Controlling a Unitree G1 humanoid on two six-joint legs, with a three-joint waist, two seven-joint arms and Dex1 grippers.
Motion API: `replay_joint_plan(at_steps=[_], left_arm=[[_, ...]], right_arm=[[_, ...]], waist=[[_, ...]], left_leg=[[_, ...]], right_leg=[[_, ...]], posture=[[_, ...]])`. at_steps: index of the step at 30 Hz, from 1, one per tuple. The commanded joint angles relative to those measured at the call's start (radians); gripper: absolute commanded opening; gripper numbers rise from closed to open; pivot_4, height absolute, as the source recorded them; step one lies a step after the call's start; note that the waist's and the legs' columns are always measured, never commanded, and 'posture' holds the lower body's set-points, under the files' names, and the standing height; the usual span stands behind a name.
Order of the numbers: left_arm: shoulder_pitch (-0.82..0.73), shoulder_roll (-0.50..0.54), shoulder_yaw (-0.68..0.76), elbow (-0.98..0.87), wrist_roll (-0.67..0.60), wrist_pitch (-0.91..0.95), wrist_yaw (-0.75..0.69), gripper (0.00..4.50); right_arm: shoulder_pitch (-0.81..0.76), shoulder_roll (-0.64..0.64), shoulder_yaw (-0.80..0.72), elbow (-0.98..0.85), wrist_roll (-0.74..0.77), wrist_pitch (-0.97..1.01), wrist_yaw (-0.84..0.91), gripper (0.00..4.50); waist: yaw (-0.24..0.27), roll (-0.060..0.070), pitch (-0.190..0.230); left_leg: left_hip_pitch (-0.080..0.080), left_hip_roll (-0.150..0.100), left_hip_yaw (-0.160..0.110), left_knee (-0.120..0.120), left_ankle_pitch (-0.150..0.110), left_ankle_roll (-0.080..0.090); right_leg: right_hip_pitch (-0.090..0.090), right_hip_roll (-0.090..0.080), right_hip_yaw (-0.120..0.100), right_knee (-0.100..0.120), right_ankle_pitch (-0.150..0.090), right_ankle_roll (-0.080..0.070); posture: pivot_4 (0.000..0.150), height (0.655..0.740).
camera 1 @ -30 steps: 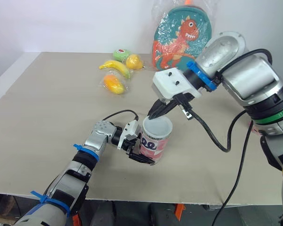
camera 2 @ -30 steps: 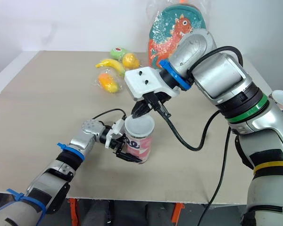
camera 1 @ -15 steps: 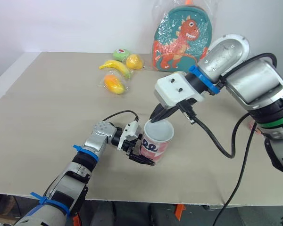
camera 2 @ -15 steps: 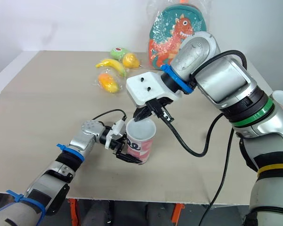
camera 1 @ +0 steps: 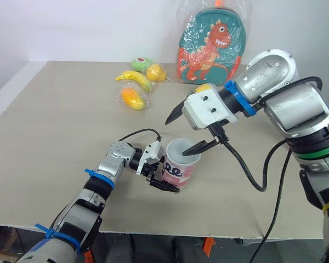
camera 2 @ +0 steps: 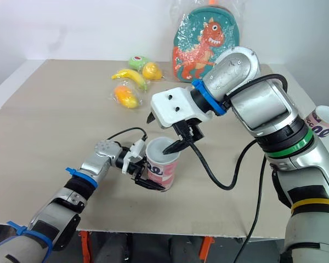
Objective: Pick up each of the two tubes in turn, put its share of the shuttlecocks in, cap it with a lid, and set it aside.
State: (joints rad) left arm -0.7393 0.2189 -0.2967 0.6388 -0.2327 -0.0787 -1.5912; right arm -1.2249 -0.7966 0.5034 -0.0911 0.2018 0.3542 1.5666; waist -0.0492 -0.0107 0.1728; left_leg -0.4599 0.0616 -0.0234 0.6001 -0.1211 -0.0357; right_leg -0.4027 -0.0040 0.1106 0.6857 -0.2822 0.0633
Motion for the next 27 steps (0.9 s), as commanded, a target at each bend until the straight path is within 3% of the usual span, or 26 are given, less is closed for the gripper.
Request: replay_joint_plan(at_steps=[1, 5, 8, 12, 13, 15, 16, 27], left_arm=[[0.022, 0.021, -0.007, 0.022, 0.023, 0.022, -0.008, 3.67], [0.022, 0.020, -0.006, 0.034, 0.026, 0.012, -0.008, 3.67], [0.022, 0.018, -0.006, 0.047, 0.028, 0.001, -0.010, 3.67], [0.018, 0.014, -0.003, 0.063, 0.031, -0.012, -0.013, 3.67], [0.017, 0.013, -0.003, 0.065, 0.032, -0.014, -0.013, 3.67], [0.015, 0.011, -0.002, 0.072, 0.033, -0.020, -0.013, 3.67], [0.014, 0.011, -0.002, 0.074, 0.033, -0.022, -0.013, 3.67], [0.010, 0.014, 0.003, 0.077, 0.033, -0.019, -0.012, 3.67]], right_arm=[[-0.039, 0.010, -0.084, 0.032, 0.058, 0.067, 0.031, 4.39], [-0.065, -0.036, -0.123, 0.021, 0.159, 0.126, 0.048, 4.39], [-0.055, -0.069, -0.115, -0.002, 0.205, 0.148, 0.048, 3.73], [-0.033, -0.089, -0.085, -0.036, 0.229, 0.146, 0.048, 2.02], [-0.027, -0.092, -0.074, -0.045, 0.229, 0.142, 0.048, 1.37], [-0.018, -0.091, -0.057, -0.054, 0.225, 0.138, 0.048, 0.69], [-0.014, -0.087, -0.051, -0.053, 0.213, 0.133, 0.048, 0.09], [0.052, -0.006, 0.088, -0.008, -0.007, 0.018, 0.048, 0.03]], waist=[[0.000, 0.000, 0.000], [0.001, 0.000, 0.000], [0.000, 0.000, 0.000], [-0.002, 0.000, 0.000], [-0.002, 0.000, 0.000], [-0.002, 0.000, 0.000], [-0.002, 0.000, 0.000], [-0.002, 0.000, -0.001]], left_leg=[[0.000, 0.000, 0.000, 0.000, 0.000, 0.000], [0.000, 0.000, 0.000, 0.000, 0.000, 0.000], [0.000, 0.000, 0.000, 0.000, 0.000, 0.000], [0.000, 0.000, 0.000, 0.000, 0.000, 0.000], [0.000, 0.000, 0.000, 0.000, 0.000, 0.000], [0.000, 0.000, 0.000, 0.000, 0.000, 0.000], [0.000, 0.000, 0.000, 0.000, 0.000, 0.000], [0.000, 0.001, 0.001, 0.001, 0.000, 0.000]], right_leg=[[0.000, 0.000, 0.000, 0.000, 0.000, 0.000], [0.000, 0.000, 0.000, 0.000, 0.001, -0.001], [0.000, 0.000, 0.000, 0.000, 0.000, -0.001], [-0.001, 0.000, 0.000, 0.000, 0.000, 0.000], [-0.001, 0.000, 0.000, 0.000, 0.000, 0.000], [-0.001, 0.000, 0.000, 0.000, 0.000, 0.001], [-0.001, 0.000, 0.000, 0.000, 0.000, 0.001], [-0.001, 0.000, 0.000, 0.000, 0.000, 0.002]], posture=[[0.150, 0.7400], [0.150, 0.7400], [0.150, 0.7400], [0.150, 0.7400], [0.150, 0.7400], [0.150, 0.7400], [0.150, 0.7400], [0.150, 0.7400]])
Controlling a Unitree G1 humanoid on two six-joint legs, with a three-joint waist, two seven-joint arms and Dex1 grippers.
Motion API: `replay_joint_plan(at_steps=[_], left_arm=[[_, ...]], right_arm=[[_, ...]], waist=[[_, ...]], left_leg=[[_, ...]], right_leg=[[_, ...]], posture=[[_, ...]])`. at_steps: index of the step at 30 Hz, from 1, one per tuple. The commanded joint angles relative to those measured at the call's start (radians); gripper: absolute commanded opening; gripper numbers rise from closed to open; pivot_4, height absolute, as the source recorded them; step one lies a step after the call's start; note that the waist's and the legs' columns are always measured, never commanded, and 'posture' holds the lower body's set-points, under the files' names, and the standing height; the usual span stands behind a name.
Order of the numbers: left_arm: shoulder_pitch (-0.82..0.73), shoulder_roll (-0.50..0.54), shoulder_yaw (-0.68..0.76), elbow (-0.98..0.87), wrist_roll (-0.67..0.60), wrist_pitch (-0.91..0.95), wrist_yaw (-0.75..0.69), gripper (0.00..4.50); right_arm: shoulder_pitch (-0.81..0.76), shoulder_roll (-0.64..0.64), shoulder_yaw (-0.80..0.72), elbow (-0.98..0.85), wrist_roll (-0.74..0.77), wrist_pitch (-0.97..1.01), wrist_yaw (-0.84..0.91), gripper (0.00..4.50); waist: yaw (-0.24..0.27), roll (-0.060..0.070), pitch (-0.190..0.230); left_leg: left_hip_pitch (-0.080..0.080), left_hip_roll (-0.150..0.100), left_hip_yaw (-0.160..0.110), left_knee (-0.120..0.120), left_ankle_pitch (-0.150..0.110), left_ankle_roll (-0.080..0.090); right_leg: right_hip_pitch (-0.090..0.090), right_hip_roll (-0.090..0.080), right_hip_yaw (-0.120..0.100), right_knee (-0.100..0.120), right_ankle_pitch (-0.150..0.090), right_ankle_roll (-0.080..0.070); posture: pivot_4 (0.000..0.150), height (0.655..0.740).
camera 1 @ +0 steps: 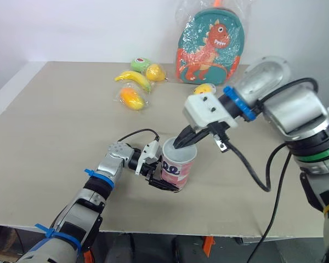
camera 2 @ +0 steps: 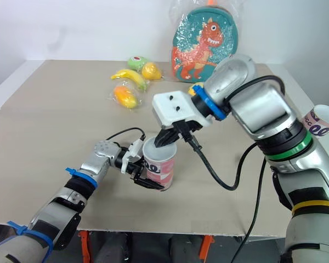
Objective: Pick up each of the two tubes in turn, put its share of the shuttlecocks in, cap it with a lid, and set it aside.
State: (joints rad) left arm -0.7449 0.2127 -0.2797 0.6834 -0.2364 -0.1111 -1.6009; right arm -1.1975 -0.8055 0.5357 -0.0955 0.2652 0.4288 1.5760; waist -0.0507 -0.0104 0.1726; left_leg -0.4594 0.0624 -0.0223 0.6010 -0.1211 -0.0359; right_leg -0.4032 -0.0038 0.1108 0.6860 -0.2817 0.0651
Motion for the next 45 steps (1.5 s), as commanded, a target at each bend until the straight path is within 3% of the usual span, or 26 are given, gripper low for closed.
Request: replay_joint_plan(at_steps=[1, 10, 18, 20, 22, 23, 24, 29, 30, 31, 32, 33, 40, 45], left_arm=[[0.016, 0.021, -0.013, 0.030, 0.036, 0.015, -0.002, 3.67], [0.015, 0.020, -0.002, 0.026, 0.039, 0.016, -0.001, 3.67], [0.011, 0.001, 0.020, 0.014, 0.019, 0.027, 0.009, 3.67], [0.015, -0.001, 0.020, 0.007, 0.016, 0.025, 0.006, 3.67], [0.022, -0.001, 0.016, -0.005, 0.013, 0.032, -0.001, 3.67], [0.029, -0.003, 0.013, -0.016, 0.010, 0.038, -0.003, 3.67], [0.034, -0.005, 0.011, -0.024, 0.007, 0.041, -0.004, 3.67], [0.049, -0.019, 0.017, -0.058, -0.014, 0.052, -0.002, 3.67], [0.050, -0.023, 0.018, -0.065, -0.020, 0.053, -0.003, 3.67], [0.049, -0.025, 0.018, -0.069, -0.023, 0.056, -0.005, 3.67], [0.052, -0.020, 0.010, -0.081, -0.036, 0.066, -0.009, 4.30], [0.055, -0.008, -0.011, -0.095, -0.055, 0.073, -0.011, 4.45], [0.075, 0.064, -0.037, -0.168, -0.147, 0.065, -0.014, 4.45], [0.118, 0.113, 0.001, -0.211, -0.160, 0.036, -0.010, 4.45]], right_arm=[[0.038, 0.003, 0.083, -0.003, -0.092, -0.079, 0.038, 0.03], [0.096, -0.007, 0.165, 0.011, -0.193, -0.178, 0.038, 0.03], [0.031, 0.006, -0.082, 0.015, 0.062, 0.004, 0.038, 0.03], [0.033, -0.063, -0.134, -0.005, 0.146, 0.046, 0.038, 0.66], [0.048, -0.097, -0.199, -0.022, 0.199, 0.090, 0.038, 0.80], [0.065, -0.120, -0.235, -0.036, 0.219, 0.108, 0.038, 1.42], [0.081, -0.139, -0.263, -0.049, 0.235, 0.123, 0.033, 1.59], [0.226, -0.230, -0.415, -0.160, 0.324, 0.218, -0.034, 4.09], [0.272, -0.241, -0.446, -0.194, 0.340, 0.236, -0.057, 4.42], [0.302, -0.248, -0.466, -0.216, 0.350, 0.248, -0.074, 4.42], [0.353, -0.254, -0.497, -0.251, 0.365, 0.265, -0.103, 4.50], [0.404, -0.256, -0.530, -0.283, 0.378, 0.281, -0.134, 4.50], [0.669, -0.235, -0.677, -0.498, 0.487, 0.375, -0.326, 4.50], [0.808, -0.241, -0.716, -0.549, 0.467, 0.376, -0.418, 4.50]], waist=[[0.000, -0.001, -0.002], [-0.001, -0.005, -0.013], [-0.001, -0.009, -0.018], [0.002, -0.007, -0.016], [0.003, -0.008, -0.016], [0.003, -0.008, -0.016], [0.004, -0.008, -0.016], [0.004, -0.008, -0.016], [0.004, -0.008, -0.016], [0.005, -0.008, -0.016], [0.004, -0.007, -0.015], [0.004, -0.007, -0.014], [0.004, -0.004, -0.011], [0.004, -0.005, -0.011]], left_leg=[[0.001, 0.000, 0.000, 0.000, 0.000, 0.000], [0.022, 0.001, 0.001, -0.002, -0.002, -0.003], [0.018, 0.001, 0.002, -0.002, -0.003, -0.004], [0.013, 0.001, 0.002, -0.003, -0.003, -0.004], [0.012, 0.001, 0.001, -0.003, -0.004, -0.005], [0.011, 0.001, 0.001, -0.003, -0.005, -0.005], [0.011, 0.000, 0.001, -0.003, -0.006, -0.005], [0.011, 0.000, 0.000, -0.002, -0.011, -0.004], [0.011, 0.000, 0.000, -0.002, -0.011, -0.004], [0.011, 0.000, 0.000, -0.002, -0.011, -0.004], [0.011, -0.001, 0.000, -0.002, -0.012, -0.004], [0.010, -0.001, 0.000, -0.002, -0.012, -0.004], [0.010, -0.001, 0.000, -0.001, -0.011, -0.004], [0.010, -0.001, -0.001, 0.000, -0.011, -0.004]], right_leg=[[0.001, 0.000, 0.000, 0.000, 0.000, 0.000], [0.014, 0.000, 0.000, 0.000, -0.006, -0.007], [0.014, -0.001, 0.000, 0.000, -0.006, -0.007], [0.011, -0.001, 0.000, 0.000, -0.004, -0.005], [0.011, -0.001, 0.000, 0.000, -0.005, -0.006], [0.011, -0.001, 0.000, 0.000, -0.005, -0.007], [0.011, -0.001, 0.000, 0.000, -0.006, -0.007], [0.012, -0.001, 0.000, 0.000, -0.011, -0.007], [0.012, -0.001, 0.000, 0.000, -0.011, -0.007], [0.012, -0.001, 0.000, 0.000, -0.011, -0.006], [0.012, -0.001, 0.000, 0.000, -0.011, -0.006], [0.012, -0.001, 0.001, 0.000, -0.011, -0.006], [0.012, -0.001, 0.000, 0.000, -0.014, 0.000], [0.014, -0.002, 0.000, -0.001, -0.014, 0.001]], posture=[[0.150, 0.7400], [0.150, 0.7400], [0.150, 0.7400], [0.150, 0.7400], [0.150, 0.7400], [0.150, 0.7400], [0.150, 0.7400], [0.150, 0.7400], [0.150, 0.7400], [0.150, 0.7400], [0.150, 0.7400], [0.150, 0.7400], [0.150, 0.7400], [0.150, 0.7400]])
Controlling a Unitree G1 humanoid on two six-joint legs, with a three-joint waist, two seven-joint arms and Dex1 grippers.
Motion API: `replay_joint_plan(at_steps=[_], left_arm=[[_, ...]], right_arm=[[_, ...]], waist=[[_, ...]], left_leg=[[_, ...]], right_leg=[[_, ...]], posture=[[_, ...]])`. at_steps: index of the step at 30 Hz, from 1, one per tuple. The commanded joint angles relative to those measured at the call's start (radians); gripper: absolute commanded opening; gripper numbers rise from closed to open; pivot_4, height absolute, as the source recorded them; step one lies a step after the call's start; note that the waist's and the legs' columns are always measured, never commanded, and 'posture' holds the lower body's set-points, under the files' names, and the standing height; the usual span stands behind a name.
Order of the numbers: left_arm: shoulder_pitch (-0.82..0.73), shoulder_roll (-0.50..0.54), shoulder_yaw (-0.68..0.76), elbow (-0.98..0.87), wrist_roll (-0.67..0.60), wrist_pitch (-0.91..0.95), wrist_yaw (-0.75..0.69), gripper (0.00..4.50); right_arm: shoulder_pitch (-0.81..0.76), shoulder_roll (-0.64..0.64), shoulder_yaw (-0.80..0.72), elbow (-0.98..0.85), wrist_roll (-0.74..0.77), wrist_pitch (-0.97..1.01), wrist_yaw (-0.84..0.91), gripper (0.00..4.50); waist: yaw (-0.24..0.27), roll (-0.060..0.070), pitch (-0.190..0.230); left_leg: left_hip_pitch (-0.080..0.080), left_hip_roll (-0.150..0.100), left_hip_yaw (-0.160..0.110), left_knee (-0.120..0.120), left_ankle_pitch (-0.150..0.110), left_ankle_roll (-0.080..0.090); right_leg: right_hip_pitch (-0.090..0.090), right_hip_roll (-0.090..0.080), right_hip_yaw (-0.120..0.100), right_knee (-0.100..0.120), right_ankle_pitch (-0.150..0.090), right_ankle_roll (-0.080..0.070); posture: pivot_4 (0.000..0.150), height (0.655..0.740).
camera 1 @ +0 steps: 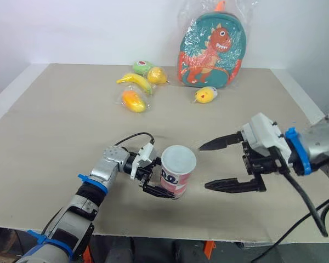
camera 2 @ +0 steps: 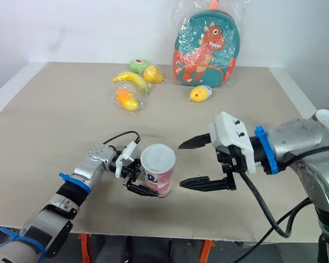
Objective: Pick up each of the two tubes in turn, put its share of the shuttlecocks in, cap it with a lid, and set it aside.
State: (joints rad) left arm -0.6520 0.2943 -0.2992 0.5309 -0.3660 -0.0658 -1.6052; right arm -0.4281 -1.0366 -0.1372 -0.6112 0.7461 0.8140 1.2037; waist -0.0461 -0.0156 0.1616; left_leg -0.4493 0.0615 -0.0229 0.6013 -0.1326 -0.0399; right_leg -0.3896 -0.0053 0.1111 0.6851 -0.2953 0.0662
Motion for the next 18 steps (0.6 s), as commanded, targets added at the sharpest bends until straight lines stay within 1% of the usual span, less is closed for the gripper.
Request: replay_joint_plan(at_steps=[1, 3, 6, 12, 15, 18], left_arm=[[0.033, 0.042, 0.017, -0.071, -0.039, -0.003, -0.007, 4.45], [0.056, 0.069, 0.045, -0.103, -0.046, 0.025, -0.008, 4.45], [0.094, 0.141, 0.094, -0.151, -0.053, 0.043, -0.007, 4.45], [0.165, 0.253, 0.185, -0.277, -0.103, 0.121, 0.006, 4.45], [0.203, 0.294, 0.262, -0.379, -0.180, 0.190, 0.039, 4.45], [0.238, 0.325, 0.327, -0.489, -0.274, 0.308, 0.089, 4.45]], right_arm=[[0.055, -0.016, -0.038, -0.036, -0.027, -0.017, -0.055, 4.50], [0.119, -0.050, 0.004, -0.035, -0.094, -0.047, -0.055, 4.50], [0.165, -0.050, 0.039, -0.015, -0.142, -0.077, -0.075, 4.50], [0.204, -0.001, 0.069, -0.002, -0.160, -0.113, -0.107, 4.50], [0.205, 0.051, 0.115, -0.011, -0.154, -0.116, -0.129, 4.50], [0.191, 0.088, 0.154, -0.009, -0.168, -0.122, -0.148, 4.50]], waist=[[-0.001, 0.000, 0.000], [0.000, 0.000, 0.000], [0.000, -0.001, 0.001], [-0.001, -0.001, 0.001], [-0.001, -0.003, 0.002], [-0.001, -0.004, 0.003]], left_leg=[[0.000, 0.000, 0.000, 0.000, 0.000, 0.000], [0.000, 0.000, 0.000, 0.000, 0.000, 0.000], [0.000, 0.000, 0.000, 0.000, 0.000, 0.000], [0.000, 0.001, 0.001, -0.001, 0.000, 0.000], [0.000, 0.001, 0.001, -0.001, 0.000, 0.000], [0.000, 0.001, 0.001, -0.001, 0.000, 0.000]], right_leg=[[0.000, 0.000, 0.000, 0.000, 0.000, 0.000], [0.000, 0.000, 0.000, 0.000, 0.000, 0.000], [-0.001, 0.000, 0.000, 0.000, 0.000, 0.000], [-0.001, 0.000, 0.000, 0.000, 0.000, 0.000], [-0.001, 0.000, 0.000, 0.000, 0.000, 0.000], [-0.001, -0.001, 0.000, 0.000, 0.000, 0.000]], posture=[[0.150, 0.7400], [0.150, 0.7400], [0.150, 0.7400], [0.150, 0.7400], [0.150, 0.7400], [0.150, 0.7400]])
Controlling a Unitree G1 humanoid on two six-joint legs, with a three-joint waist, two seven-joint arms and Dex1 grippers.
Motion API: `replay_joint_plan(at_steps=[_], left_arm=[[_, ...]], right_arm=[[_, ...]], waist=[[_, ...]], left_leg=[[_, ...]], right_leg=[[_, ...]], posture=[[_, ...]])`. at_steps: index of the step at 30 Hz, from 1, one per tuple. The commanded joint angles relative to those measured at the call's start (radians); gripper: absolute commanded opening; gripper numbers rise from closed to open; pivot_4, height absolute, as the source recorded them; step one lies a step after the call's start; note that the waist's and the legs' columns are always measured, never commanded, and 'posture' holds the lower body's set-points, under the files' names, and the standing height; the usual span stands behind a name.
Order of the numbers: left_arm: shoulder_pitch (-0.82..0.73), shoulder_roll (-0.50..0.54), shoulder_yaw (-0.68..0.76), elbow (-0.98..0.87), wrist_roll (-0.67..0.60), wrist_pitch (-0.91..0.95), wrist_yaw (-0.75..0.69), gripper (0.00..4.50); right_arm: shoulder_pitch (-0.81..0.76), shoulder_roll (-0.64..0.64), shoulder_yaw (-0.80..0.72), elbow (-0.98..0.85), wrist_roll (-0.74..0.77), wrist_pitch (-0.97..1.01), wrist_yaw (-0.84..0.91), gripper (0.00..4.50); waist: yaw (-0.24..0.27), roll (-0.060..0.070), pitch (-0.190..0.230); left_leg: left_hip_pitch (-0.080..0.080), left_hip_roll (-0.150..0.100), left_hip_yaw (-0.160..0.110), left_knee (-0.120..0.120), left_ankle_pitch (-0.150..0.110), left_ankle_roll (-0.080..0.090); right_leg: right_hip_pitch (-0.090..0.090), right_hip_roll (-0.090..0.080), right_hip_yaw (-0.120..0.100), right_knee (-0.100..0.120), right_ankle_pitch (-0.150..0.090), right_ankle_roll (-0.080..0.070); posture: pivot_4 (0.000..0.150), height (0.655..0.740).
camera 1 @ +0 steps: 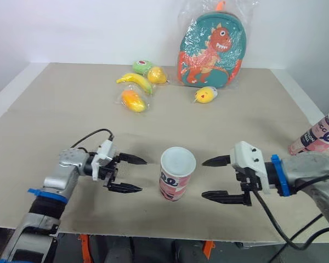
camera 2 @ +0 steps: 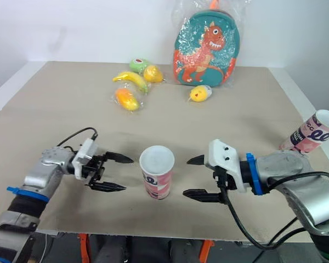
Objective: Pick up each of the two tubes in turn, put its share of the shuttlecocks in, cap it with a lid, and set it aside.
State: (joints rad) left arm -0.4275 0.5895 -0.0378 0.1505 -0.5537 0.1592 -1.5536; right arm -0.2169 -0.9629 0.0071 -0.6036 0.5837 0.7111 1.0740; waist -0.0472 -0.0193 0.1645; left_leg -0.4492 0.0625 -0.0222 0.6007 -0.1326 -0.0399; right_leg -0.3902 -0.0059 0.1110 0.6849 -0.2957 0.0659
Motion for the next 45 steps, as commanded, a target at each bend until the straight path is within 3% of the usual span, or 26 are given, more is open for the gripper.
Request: replay_joint_plan(at_steps=[1, 11, 29, 35, 42, 45], left_arm=[[0.031, 0.042, 0.085, -0.149, -0.103, 0.103, 0.054, 4.45], [0.206, 0.125, 0.181, -0.401, -0.169, 0.158, 0.142, 4.45], [0.177, 0.189, 0.200, -0.407, -0.200, 0.206, 0.166, 4.45], [0.177, 0.188, 0.193, -0.408, -0.192, 0.202, 0.166, 4.50], [0.110, 0.132, 0.124, -0.358, -0.157, 0.169, 0.155, 4.50], [0.035, 0.082, 0.080, -0.318, -0.143, 0.165, 0.160, 4.50]], right_arm=[[-0.027, 0.022, 0.029, -0.018, -0.014, -0.021, -0.021, 4.50], [-0.132, 0.122, 0.110, 0.064, -0.024, -0.056, -0.018, 4.50], [-0.232, 0.330, 0.223, 0.249, -0.019, -0.121, 0.065, 4.50], [-0.232, 0.340, 0.212, 0.264, -0.020, -0.133, 0.068, 3.10], [-0.218, 0.288, 0.115, 0.219, 0.025, -0.105, 0.042, 3.10], [-0.186, 0.254, -0.020, 0.199, 0.060, -0.085, -0.020, 3.10]], waist=[[0.000, 0.000, 0.000], [0.000, -0.003, 0.003], [0.000, -0.005, 0.004], [0.000, -0.005, 0.004], [0.003, -0.005, 0.005], [0.005, -0.006, 0.006]], left_leg=[[0.000, 0.000, 0.000, 0.000, 0.000, 0.000], [0.001, 0.001, 0.002, 0.000, 0.000, 0.000], [0.001, 0.001, 0.002, -0.001, 0.000, 0.000], [0.001, 0.001, 0.002, -0.001, 0.000, -0.001], [0.001, 0.001, 0.002, -0.001, 0.000, -0.001], [0.001, 0.001, 0.002, -0.001, 0.000, -0.001]], right_leg=[[0.000, 0.000, 0.000, 0.000, 0.000, 0.000], [0.000, -0.001, 0.000, -0.001, -0.002, -0.005], [0.000, 0.000, 0.000, -0.001, -0.002, -0.005], [0.000, 0.000, 0.000, -0.001, -0.002, -0.004], [0.000, -0.001, 0.000, -0.001, -0.002, -0.005], [0.000, -0.001, 0.000, -0.001, 0.000, -0.002]], posture=[[0.150, 0.7400], [0.150, 0.7400], [0.150, 0.7400], [0.150, 0.7400], [0.150, 0.7400], [0.150, 0.7400]])
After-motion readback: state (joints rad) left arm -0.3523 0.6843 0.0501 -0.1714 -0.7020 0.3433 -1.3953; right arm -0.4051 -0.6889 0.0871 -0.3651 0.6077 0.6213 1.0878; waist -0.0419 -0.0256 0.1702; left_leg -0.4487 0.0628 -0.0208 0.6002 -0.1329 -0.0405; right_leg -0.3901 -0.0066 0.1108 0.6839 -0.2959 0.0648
